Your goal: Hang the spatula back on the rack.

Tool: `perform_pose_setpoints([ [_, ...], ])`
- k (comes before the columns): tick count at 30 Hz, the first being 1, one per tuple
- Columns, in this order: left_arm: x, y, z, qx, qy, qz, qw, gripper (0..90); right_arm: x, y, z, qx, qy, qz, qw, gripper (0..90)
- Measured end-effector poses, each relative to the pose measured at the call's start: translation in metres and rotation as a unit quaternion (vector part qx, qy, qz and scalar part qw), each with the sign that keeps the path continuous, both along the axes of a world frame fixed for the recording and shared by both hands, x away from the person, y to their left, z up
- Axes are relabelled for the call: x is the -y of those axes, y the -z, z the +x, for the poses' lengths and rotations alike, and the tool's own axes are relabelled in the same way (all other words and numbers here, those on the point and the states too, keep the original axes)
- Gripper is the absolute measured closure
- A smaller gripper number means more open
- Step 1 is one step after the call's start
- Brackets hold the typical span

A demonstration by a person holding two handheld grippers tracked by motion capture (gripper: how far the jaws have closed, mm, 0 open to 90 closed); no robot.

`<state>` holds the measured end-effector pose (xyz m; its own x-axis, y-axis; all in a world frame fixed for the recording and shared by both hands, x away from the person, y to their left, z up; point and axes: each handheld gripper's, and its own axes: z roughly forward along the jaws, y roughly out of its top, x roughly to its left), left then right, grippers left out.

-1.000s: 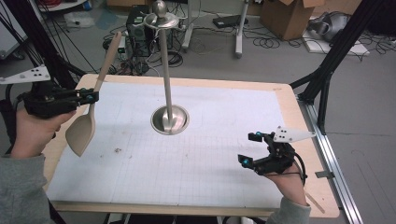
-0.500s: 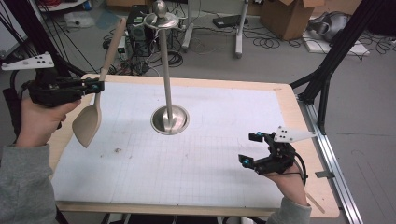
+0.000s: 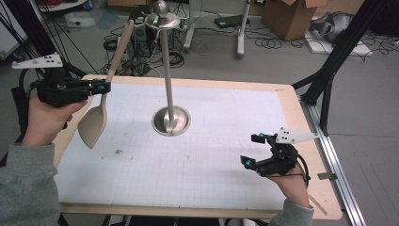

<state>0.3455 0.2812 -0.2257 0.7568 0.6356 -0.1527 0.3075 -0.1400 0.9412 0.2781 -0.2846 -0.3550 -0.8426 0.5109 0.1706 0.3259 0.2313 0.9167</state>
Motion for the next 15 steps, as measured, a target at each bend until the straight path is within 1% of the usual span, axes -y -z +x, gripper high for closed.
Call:
perform_pose_setpoints([
  [2, -0.0003, 0.0008, 0.0012, -0.002, -0.004, -0.005, 1.0000, 78.1, -0.0005, 0.0002, 0.0001, -0.003, -0.002, -0.002, 1.0000, 6.2],
  [3, -0.0008, 0.0018, 0.0020, -0.002, -0.005, -0.008, 1.0000, 78.1, -0.0005, 0.0002, 0.0005, 0.001, -0.001, -0.001, 1.0000, 6.2],
  [5, -0.0004, 0.0035, 0.0032, -0.006, -0.002, -0.016, 0.9999, 78.1, -0.0001, -0.0002, -0.0004, 0.000, -0.002, 0.001, 1.0000, 6.2],
  [9, 0.0011, 0.0061, 0.0044, -0.008, 0.002, -0.014, 0.9999, 78.1, 0.0014, -0.0001, -0.0005, 0.000, 0.001, 0.002, 1.0000, 6.2],
  [12, 0.0050, 0.0062, 0.0028, 0.001, -0.006, -0.006, 1.0000, 78.1, 0.0017, 0.0002, -0.0004, -0.002, 0.002, 0.001, 1.0000, 6.2],
  [15, 0.0077, 0.0062, 0.0031, 0.002, 0.000, -0.009, 1.0000, 78.1, 0.0013, 0.0003, -0.0001, 0.000, 0.001, 0.000, 1.0000, 6.2],
])
